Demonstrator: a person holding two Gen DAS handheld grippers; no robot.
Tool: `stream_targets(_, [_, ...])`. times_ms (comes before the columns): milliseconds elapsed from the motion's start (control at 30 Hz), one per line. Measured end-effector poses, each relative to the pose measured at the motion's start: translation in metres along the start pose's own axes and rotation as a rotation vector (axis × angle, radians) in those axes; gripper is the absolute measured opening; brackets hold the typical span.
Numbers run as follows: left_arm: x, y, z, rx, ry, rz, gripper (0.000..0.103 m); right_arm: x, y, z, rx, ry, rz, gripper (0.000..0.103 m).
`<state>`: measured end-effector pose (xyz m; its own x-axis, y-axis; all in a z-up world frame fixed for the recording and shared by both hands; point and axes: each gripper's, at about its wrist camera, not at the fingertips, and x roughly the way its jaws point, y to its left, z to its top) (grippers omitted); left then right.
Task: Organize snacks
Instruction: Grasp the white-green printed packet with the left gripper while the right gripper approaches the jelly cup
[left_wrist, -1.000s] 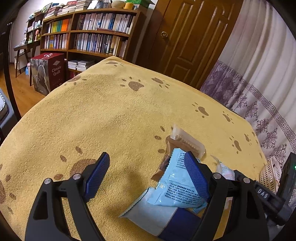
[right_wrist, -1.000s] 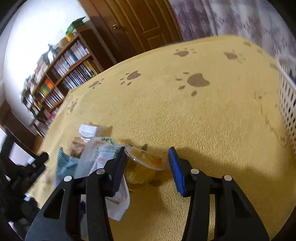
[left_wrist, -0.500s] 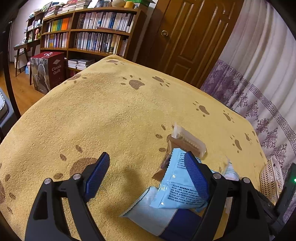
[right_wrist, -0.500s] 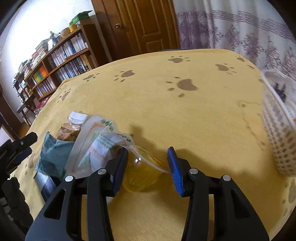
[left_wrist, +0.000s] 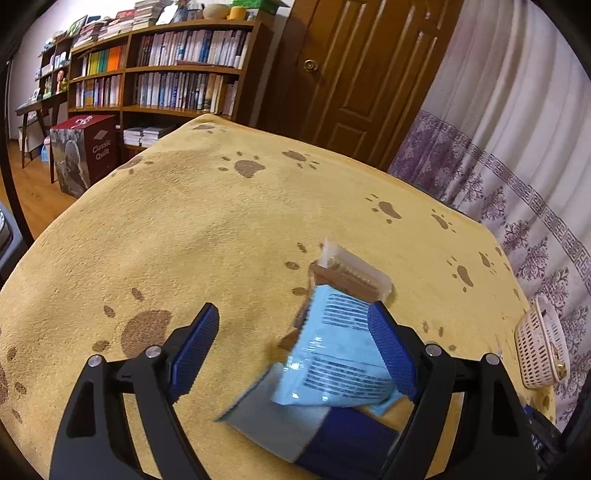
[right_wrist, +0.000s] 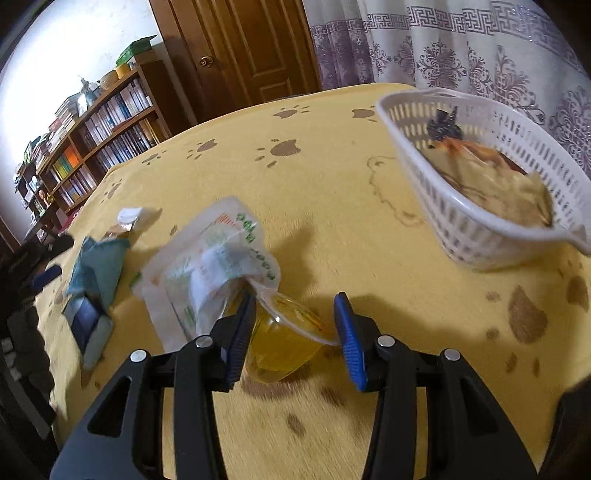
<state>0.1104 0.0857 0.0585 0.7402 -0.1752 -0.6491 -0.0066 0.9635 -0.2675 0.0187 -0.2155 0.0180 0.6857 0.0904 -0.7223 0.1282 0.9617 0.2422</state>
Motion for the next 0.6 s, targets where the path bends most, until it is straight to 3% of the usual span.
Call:
stream_targets(333, [-0.023, -0.055, -0.006, 0.138, -0.034, -0.120, 0.082, -0.027, -0.005, -0.014, -0.020, -0.038, 0.003, 0.045])
stream_targets(600, [-0.020, -0.125, -0.024, 0.329, 0.000, -0.219, 0.082, -0.033, -0.015, -0.022, 0.014, -0.050, 0.027, 0.051])
